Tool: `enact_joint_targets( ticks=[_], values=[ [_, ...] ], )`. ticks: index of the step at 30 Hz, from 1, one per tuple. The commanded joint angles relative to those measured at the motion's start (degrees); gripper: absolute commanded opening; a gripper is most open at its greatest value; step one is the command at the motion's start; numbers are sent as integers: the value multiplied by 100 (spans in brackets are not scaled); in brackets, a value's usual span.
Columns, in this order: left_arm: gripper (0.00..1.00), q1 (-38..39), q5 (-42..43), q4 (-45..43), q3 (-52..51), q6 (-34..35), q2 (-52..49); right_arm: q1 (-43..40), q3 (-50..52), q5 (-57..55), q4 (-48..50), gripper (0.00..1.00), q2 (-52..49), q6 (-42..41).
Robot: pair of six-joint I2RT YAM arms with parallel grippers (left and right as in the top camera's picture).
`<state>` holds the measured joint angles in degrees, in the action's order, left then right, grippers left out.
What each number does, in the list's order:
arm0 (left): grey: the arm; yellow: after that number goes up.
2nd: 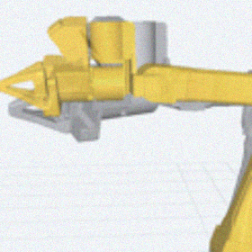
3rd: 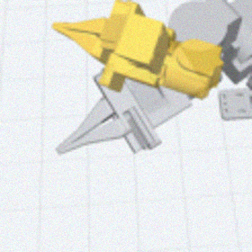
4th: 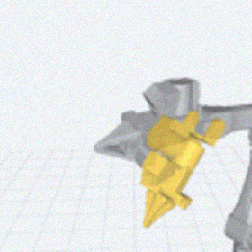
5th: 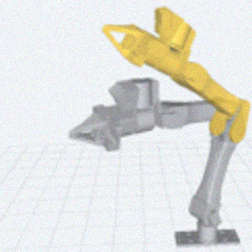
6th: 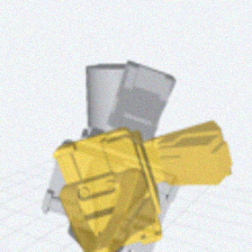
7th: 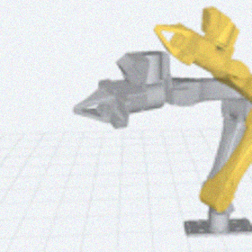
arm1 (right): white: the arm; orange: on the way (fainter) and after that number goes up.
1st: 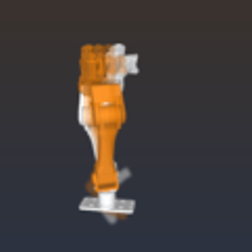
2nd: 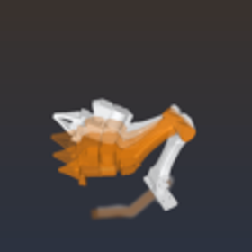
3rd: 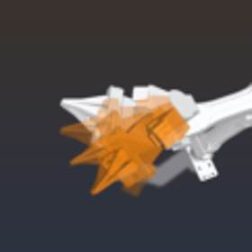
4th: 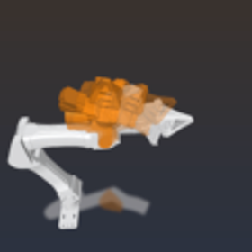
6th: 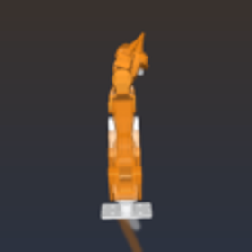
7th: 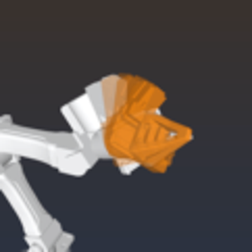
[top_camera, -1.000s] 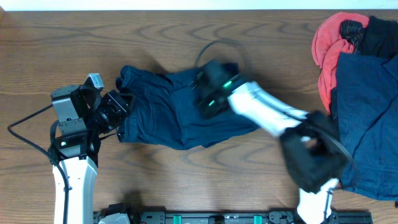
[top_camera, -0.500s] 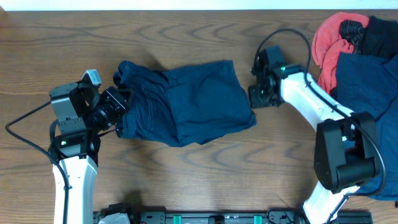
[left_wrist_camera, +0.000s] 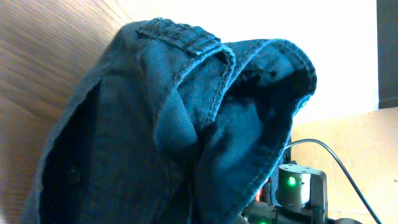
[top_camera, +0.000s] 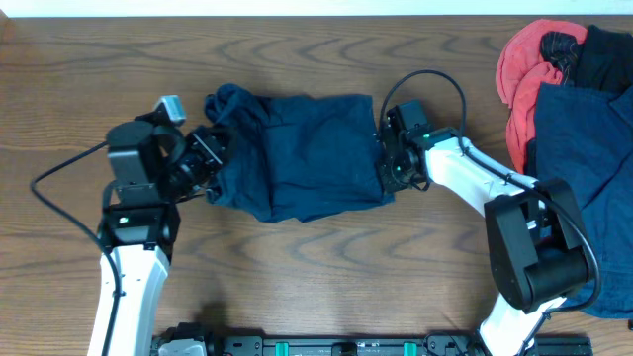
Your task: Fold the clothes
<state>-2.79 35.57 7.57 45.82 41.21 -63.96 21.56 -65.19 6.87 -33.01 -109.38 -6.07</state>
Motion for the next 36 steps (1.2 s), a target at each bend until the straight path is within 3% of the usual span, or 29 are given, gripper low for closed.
enact_joint_targets(
  ticks=[1, 10, 25, 27, 29, 32, 36],
  values=[
    [6, 387, -317, -133, 131, 402, -181, 195, 162, 131, -24, 1, -57, 15],
    [6, 1541, -551, -1993, 131, 1639, -1143, 452, 162, 129, -26, 1, -57, -31],
    [6, 2870, -1244, -3751, 131, 1794, -2658, 466, 162, 129, -48, 1, -57, -28],
    [13, 2946, -1405, -3744, 131, 1803, -2682, 466, 162, 129, -57, 1, -57, -28],
    [29, 3018, -1502, -3753, 131, 1803, -2682, 466, 162, 127, -63, 1, -57, -28],
    [39, 3047, -1394, -4013, 131, 1790, -2682, 461, 160, 81, -68, 7, -55, -46],
    [31, 2835, -986, -4813, 131, 1276, -2592, 260, 7, -308, -396, 10, 125, -612]
  ],
)
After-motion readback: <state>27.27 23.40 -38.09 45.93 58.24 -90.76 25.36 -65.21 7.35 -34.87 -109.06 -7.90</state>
